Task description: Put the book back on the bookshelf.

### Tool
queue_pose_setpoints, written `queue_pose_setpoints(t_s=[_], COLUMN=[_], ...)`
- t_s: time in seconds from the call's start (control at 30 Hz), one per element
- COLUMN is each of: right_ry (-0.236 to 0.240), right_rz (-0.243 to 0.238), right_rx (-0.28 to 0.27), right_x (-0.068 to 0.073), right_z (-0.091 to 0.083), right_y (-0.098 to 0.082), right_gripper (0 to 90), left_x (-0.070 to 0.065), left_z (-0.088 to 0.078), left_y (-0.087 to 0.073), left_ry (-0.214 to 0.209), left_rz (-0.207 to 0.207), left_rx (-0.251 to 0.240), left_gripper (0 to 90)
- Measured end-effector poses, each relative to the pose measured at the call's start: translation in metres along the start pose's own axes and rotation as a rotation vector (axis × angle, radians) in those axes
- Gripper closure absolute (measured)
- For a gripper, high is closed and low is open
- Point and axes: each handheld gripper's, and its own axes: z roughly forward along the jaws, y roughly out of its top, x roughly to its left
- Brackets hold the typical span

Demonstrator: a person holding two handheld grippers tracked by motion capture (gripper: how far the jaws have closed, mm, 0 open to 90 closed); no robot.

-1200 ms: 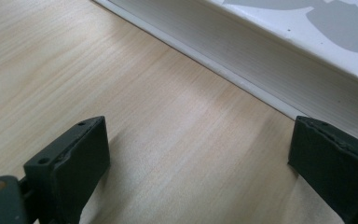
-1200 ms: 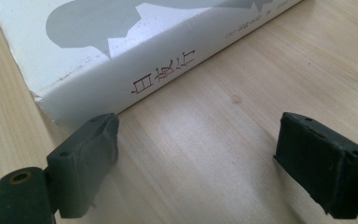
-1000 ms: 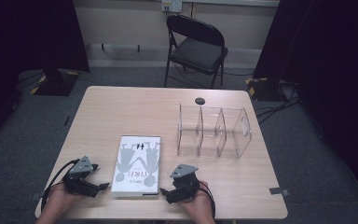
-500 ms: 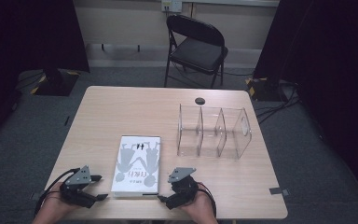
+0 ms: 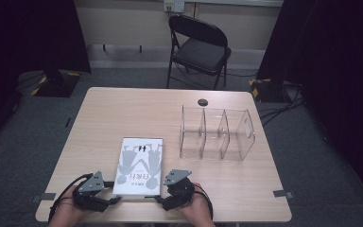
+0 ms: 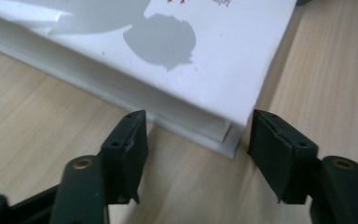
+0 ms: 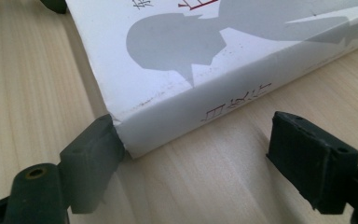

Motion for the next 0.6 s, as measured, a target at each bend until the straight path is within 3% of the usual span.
queue_pose_setpoints(t_s=[0.17, 0.3, 0.47, 0.6], right_ry=[-0.004, -0.007, 0.000, -0.016], right_rz=[0.004, 0.005, -0.012, 0.004], right_rx=[-0.001, -0.001, -0.009, -0.010], right_x=[0.000, 0.001, 0.004, 0.003], right_z=[0.000, 0.001, 0.002, 0.002], right_y=[0.000, 0.001, 0.002, 0.002], right_gripper=[18.0, 18.4, 22.1, 22.3], left_x=[-0.002, -0.003, -0.003, 0.000], left_z=[0.005, 0.005, 0.008, 0.011], left_y=[0.004, 0.007, 0.011, 0.013], left_ry=[0.009, 0.020, 0.040, 0.048], left_rz=[-0.019, -0.012, -0.009, -0.013], left_rx=[-0.005, 0.020, 0.016, 0.007], left_gripper=[42.7, 42.9, 43.3, 44.2])
